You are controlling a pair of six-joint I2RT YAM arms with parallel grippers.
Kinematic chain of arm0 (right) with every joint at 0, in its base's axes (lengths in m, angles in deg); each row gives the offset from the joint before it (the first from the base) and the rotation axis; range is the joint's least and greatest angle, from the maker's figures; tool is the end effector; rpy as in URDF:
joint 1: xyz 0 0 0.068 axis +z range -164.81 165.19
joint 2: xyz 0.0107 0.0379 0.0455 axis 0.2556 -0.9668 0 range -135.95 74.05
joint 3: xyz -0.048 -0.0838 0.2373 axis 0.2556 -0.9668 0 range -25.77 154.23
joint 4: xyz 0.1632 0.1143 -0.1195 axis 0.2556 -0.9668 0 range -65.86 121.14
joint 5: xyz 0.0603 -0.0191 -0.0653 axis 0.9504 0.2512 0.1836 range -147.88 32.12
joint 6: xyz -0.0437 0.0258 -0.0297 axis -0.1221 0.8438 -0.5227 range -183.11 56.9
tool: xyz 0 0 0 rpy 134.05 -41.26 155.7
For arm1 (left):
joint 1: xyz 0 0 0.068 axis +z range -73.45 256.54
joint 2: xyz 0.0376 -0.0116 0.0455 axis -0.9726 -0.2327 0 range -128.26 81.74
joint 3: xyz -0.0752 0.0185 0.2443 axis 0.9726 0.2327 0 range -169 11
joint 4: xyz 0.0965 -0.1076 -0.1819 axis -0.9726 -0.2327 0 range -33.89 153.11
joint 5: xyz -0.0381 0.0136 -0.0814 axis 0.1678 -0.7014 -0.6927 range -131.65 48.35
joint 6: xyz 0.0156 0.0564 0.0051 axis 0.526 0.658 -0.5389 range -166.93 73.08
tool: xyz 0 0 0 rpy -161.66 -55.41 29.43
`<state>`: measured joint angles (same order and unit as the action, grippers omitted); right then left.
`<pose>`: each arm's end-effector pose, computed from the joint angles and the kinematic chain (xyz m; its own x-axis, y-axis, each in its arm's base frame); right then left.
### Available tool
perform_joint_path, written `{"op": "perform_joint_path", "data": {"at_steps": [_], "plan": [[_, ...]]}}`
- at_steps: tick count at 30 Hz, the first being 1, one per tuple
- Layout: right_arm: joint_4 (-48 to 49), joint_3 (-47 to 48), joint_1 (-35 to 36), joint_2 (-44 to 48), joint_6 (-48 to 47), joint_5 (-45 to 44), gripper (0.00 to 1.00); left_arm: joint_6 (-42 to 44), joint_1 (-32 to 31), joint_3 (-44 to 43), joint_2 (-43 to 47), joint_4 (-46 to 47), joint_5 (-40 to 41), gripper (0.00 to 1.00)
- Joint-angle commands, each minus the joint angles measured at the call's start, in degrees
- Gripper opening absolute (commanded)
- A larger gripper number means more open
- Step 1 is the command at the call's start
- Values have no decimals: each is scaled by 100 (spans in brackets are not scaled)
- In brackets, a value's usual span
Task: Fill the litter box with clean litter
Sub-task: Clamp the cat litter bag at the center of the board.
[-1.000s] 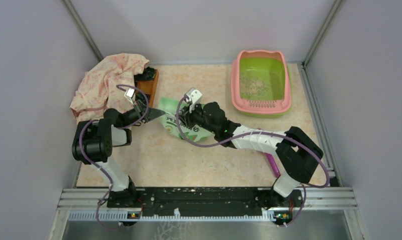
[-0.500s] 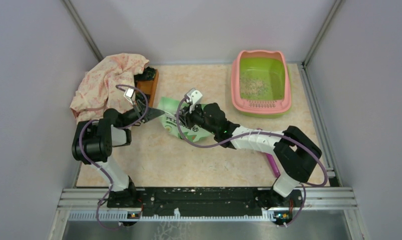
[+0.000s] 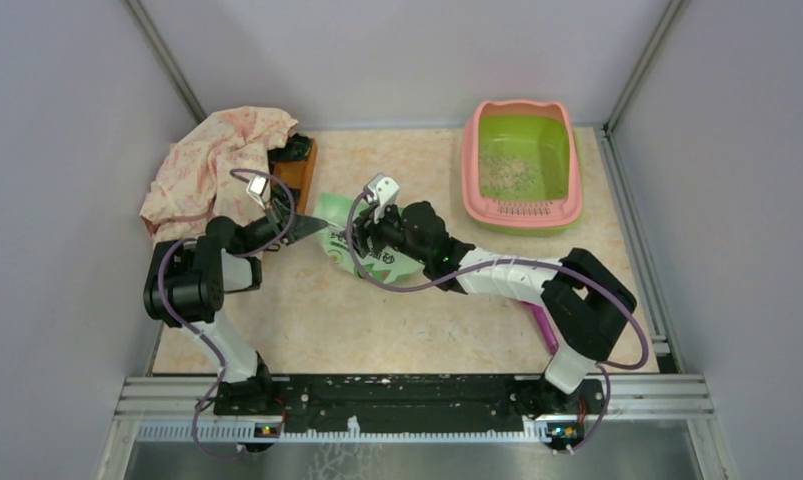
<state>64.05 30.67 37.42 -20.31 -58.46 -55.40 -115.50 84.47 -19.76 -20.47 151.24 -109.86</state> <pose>0.2192 0.2860 0.2655 -0.1195 -0.0220 -0.9926 -0.8091 0.5816 0.0845 0.2858 -0.0002 0.1971 -0.6685 -0.4420 -0.5981 0.5678 0.2159 -0.7943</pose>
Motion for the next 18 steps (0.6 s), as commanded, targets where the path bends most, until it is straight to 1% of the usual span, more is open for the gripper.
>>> {"op": "perform_joint_path", "data": {"at_steps": [1,3,5,7,12,16,18], "plan": [[-315,317,-179,255,-141,504,66,-21,94,-158,0,1453,159,0],[-618,382,-338,442,-244,833,71,-64,99,-174,12,1453,150,0],[-1106,488,-503,577,-424,1151,72,-110,107,-187,48,1458,156,0],[-1687,535,-664,698,-807,1454,72,-201,111,-220,71,1459,158,0],[-2503,539,-723,831,-1387,1710,73,-360,105,-254,124,1451,158,2],[-2765,604,-723,711,-1529,2051,70,-519,113,-255,157,1452,190,2],[-2855,619,-710,677,-1554,2157,65,-565,98,-274,194,1455,195,3]]}}
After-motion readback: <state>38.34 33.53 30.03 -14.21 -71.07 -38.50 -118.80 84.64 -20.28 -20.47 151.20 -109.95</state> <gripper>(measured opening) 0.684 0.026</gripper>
